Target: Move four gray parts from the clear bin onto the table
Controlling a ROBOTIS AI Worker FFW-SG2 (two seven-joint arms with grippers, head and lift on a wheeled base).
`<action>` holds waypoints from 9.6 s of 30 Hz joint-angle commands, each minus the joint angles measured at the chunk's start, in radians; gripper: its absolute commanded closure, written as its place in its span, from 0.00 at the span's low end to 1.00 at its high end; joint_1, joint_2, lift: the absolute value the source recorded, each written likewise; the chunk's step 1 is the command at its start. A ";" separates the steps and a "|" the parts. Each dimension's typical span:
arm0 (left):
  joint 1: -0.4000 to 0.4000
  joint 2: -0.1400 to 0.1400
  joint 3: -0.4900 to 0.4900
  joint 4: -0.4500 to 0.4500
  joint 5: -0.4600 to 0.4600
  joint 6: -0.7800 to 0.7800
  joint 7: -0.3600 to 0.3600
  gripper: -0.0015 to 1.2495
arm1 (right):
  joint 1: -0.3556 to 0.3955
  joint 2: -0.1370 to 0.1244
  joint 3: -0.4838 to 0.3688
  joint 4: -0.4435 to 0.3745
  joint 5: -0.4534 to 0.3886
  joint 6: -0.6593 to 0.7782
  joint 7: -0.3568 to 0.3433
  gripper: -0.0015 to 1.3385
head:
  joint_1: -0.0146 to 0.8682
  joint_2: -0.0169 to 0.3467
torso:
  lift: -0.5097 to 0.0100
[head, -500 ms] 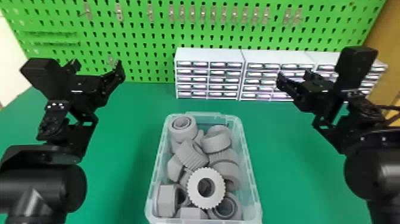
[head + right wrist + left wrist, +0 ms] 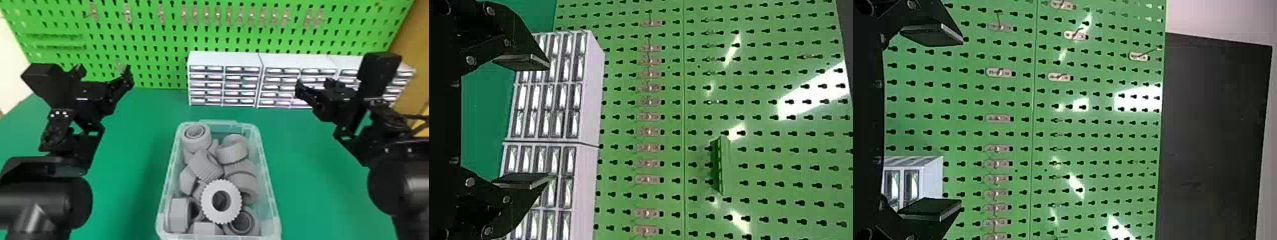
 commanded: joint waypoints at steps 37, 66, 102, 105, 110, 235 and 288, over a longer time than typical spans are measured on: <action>0.009 -0.001 0.024 -0.009 -0.009 0.000 0.000 0.11 | 0.107 -0.064 0.165 -0.224 -0.285 0.548 -0.221 0.35 | 0.78 0.14 | 0.89; 0.002 0.000 0.005 -0.007 -0.026 0.028 0.000 0.11 | -0.114 -0.281 0.287 -0.141 -0.721 0.947 -0.310 0.35 | 0.78 0.14 | 0.89; -0.018 -0.001 -0.010 -0.007 -0.038 0.029 0.000 0.11 | -0.201 -0.301 0.380 -0.078 -0.775 0.947 -0.311 0.36 | 0.78 0.14 | 0.89; -0.018 -0.001 -0.008 -0.007 -0.031 0.029 0.000 0.11 | -0.205 -0.301 0.380 -0.075 -0.775 0.947 -0.311 0.36 | 0.78 0.14 | 0.89; -0.023 -0.001 -0.013 -0.004 -0.028 0.029 0.000 0.11 | -0.228 -0.276 0.389 -0.043 -0.756 0.947 -0.311 0.36 | 0.78 0.14 | 0.89; -0.023 0.008 -0.005 0.014 -0.008 0.028 -0.020 0.11 | -0.461 -0.115 0.681 0.299 -0.554 0.947 -0.311 0.93 | 0.78 0.14 | 0.89; 0.032 0.005 0.004 -0.001 -0.048 0.064 -0.020 0.11 | -0.134 -0.071 -0.052 -0.090 -0.190 0.947 -0.311 0.93 | 0.78 0.14 | 0.89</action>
